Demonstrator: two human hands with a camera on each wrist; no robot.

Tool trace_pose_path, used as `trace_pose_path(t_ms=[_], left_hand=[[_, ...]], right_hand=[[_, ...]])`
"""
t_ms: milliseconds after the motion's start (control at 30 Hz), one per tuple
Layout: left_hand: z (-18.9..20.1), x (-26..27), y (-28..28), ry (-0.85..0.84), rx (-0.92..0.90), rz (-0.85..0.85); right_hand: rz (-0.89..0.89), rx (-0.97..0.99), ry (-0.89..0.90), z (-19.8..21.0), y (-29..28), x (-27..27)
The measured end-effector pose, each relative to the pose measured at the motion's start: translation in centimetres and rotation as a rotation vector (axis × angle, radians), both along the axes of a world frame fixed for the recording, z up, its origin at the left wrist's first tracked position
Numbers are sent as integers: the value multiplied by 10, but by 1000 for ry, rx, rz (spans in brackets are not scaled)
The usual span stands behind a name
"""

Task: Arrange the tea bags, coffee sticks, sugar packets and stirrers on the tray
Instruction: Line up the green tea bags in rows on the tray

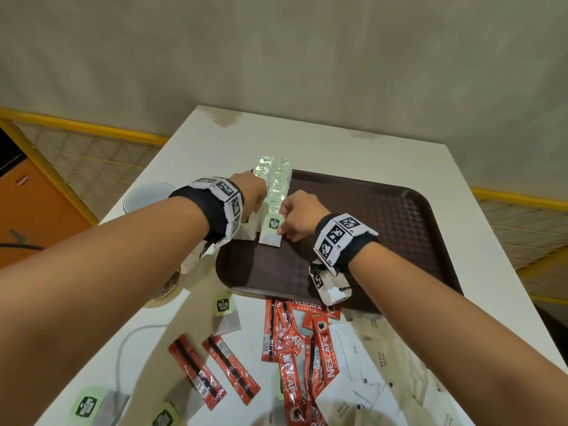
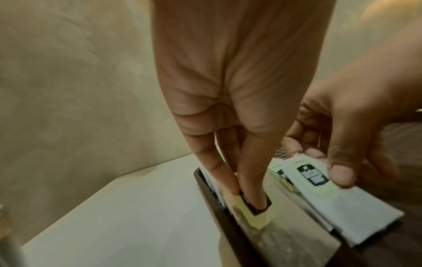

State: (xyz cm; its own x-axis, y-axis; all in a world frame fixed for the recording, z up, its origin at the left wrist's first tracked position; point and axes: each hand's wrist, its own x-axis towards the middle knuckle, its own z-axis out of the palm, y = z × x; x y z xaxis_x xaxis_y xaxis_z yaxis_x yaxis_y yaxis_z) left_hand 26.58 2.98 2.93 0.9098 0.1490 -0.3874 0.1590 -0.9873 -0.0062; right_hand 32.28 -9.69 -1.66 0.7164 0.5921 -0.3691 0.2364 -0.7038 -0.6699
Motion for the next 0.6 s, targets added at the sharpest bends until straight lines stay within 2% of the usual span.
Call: trace_pose_path(t_ms=[233, 433, 600], left_hand=[[-8, 1, 7, -53, -21, 19], [-8, 2, 4, -38, 43, 3], [12, -11, 2, -161, 42, -42]], right_hand=[[45, -61, -91, 3, 7, -4], [47, -64, -121, 8, 8, -6], [67, -11, -164, 23, -6, -15]])
